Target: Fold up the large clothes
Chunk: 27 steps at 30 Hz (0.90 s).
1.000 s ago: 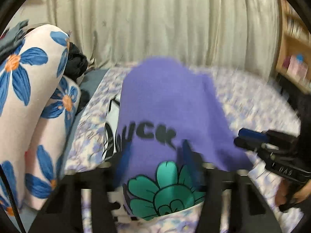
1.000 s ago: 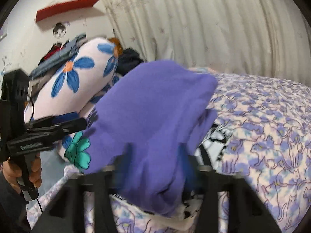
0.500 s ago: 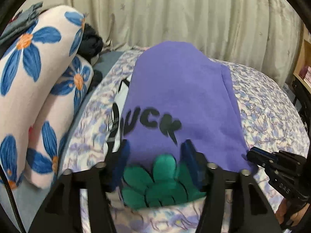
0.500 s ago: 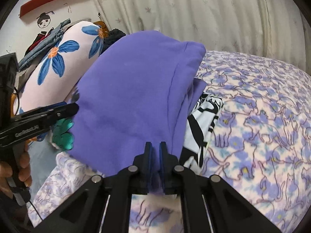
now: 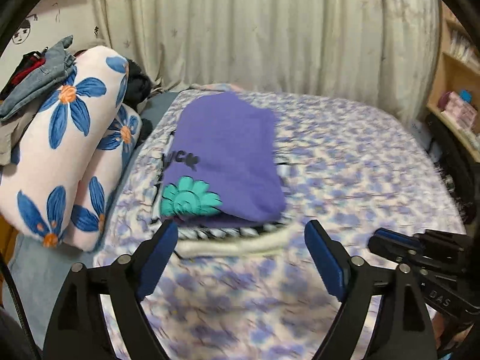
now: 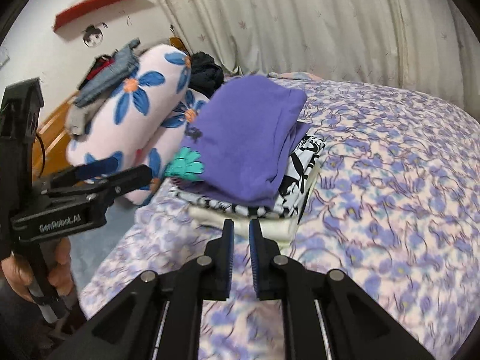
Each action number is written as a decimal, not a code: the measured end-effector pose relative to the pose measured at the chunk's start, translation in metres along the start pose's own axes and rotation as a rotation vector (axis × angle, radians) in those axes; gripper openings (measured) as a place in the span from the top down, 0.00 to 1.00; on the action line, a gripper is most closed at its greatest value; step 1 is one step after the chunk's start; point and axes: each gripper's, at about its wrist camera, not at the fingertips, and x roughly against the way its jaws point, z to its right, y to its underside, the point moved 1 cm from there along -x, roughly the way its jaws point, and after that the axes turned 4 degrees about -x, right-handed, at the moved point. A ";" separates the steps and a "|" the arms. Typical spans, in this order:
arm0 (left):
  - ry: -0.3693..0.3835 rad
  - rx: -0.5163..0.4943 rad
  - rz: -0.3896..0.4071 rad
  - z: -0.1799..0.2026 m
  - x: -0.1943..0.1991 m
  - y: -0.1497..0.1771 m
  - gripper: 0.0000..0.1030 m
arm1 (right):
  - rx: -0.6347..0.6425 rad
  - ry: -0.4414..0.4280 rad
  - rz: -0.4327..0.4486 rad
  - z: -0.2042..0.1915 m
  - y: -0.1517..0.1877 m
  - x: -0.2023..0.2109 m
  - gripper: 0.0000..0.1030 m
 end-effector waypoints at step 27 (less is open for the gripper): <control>0.060 -0.009 0.102 0.156 0.212 0.170 0.02 | 0.014 0.084 0.108 0.004 0.170 0.236 0.53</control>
